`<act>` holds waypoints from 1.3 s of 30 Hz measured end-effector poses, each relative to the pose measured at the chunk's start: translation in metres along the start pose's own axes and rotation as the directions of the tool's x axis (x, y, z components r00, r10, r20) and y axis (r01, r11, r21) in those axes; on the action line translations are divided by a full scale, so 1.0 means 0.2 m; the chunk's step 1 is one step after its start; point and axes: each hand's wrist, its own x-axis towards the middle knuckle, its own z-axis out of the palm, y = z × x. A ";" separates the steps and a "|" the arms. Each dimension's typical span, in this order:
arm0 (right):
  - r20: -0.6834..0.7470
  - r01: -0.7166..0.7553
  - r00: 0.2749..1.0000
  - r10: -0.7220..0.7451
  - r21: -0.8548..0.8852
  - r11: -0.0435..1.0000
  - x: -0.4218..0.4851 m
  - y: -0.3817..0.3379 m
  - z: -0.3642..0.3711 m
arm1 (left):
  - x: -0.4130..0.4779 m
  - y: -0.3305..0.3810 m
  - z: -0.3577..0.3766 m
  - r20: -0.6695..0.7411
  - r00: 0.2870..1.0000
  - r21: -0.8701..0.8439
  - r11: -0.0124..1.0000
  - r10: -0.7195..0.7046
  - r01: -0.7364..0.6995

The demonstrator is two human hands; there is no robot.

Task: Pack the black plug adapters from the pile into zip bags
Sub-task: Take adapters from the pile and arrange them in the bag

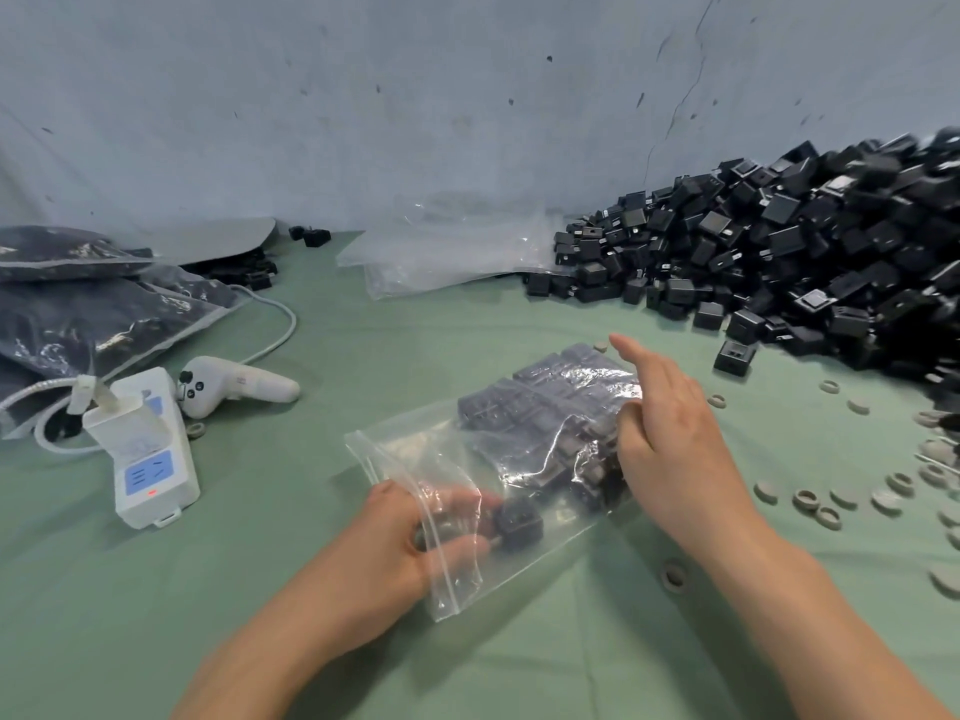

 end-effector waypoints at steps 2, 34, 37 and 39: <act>-0.002 0.002 1.000 -0.002 0.001 1.000 0.01 0.00 0.00 | 0.02 0.00 0.00 -0.026 1.000 -0.002 1.000 -0.002 0.002; 0.041 -0.030 0.999 0.031 -0.026 0.999 0.18 0.04 0.01 | 0.27 0.03 0.03 0.005 0.982 0.317 0.931 0.191 -0.183; 0.053 -0.028 0.998 0.030 -0.034 0.999 0.18 0.04 0.02 | 0.28 0.05 0.04 -0.014 0.978 0.382 0.905 0.207 -0.186; 0.060 -0.025 0.998 0.027 -0.032 0.999 0.17 0.04 0.03 | 0.27 0.05 0.05 -0.018 0.979 0.401 0.898 0.203 -0.179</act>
